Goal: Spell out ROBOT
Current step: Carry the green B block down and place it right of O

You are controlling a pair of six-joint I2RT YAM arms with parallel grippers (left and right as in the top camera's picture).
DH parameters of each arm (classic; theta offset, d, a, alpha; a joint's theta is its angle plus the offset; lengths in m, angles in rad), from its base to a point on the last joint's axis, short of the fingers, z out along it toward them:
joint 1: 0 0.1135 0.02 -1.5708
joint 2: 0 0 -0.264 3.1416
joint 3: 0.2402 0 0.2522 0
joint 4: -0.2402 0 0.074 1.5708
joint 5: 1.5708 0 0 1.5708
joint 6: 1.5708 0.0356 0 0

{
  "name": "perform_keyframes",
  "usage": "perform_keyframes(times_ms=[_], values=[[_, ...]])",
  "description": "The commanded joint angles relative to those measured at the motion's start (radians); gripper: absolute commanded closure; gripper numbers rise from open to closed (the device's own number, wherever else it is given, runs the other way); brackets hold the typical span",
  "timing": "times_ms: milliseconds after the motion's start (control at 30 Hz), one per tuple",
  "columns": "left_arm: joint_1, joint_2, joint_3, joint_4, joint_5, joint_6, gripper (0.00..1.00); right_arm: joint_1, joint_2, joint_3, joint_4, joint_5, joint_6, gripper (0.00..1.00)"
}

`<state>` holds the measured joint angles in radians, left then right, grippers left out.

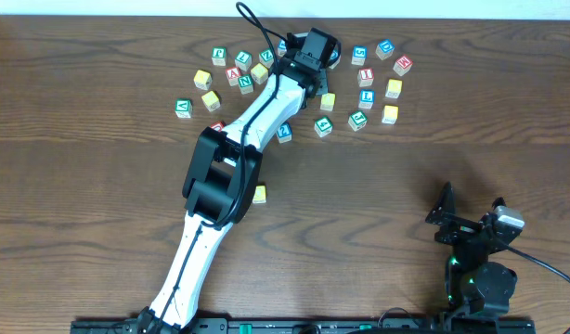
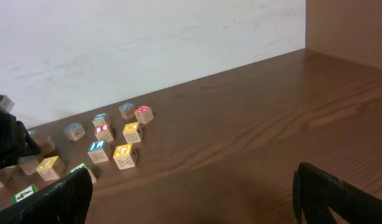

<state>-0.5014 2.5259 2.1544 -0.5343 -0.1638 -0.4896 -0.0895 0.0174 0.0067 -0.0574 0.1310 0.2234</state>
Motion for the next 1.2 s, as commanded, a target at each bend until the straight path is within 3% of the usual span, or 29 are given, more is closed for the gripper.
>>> perform_keyframes(times_ms=[0,100,300,567,833,1033,1167], values=[[-0.005,0.043,-0.011,0.003,-0.018,0.018,0.54,-0.002,-0.004,-0.001,-0.003,0.005,0.007,0.01],[-0.005,0.048,-0.011,0.006,-0.018,0.018,0.55,-0.002,-0.004,-0.001,-0.003,0.005,0.007,0.01],[-0.005,0.046,-0.008,0.023,-0.018,0.025,0.73,-0.002,-0.004,-0.001,-0.003,0.005,0.007,0.01],[-0.006,-0.088,-0.008,-0.031,-0.017,0.093,0.75,-0.002,-0.004,-0.001,-0.003,0.005,0.007,0.01],[-0.015,-0.451,-0.008,-0.455,-0.005,0.092,0.75,-0.002,-0.004,-0.001,-0.003,0.005,0.007,0.01],[-0.046,-0.546,-0.008,-0.793,-0.005,0.009,0.77,-0.002,-0.004,-0.001,-0.003,0.005,0.007,0.01],[-0.074,-0.545,-0.074,-0.875,-0.002,-0.06,0.79,-0.002,-0.004,-0.001,-0.003,0.005,0.007,0.01]])
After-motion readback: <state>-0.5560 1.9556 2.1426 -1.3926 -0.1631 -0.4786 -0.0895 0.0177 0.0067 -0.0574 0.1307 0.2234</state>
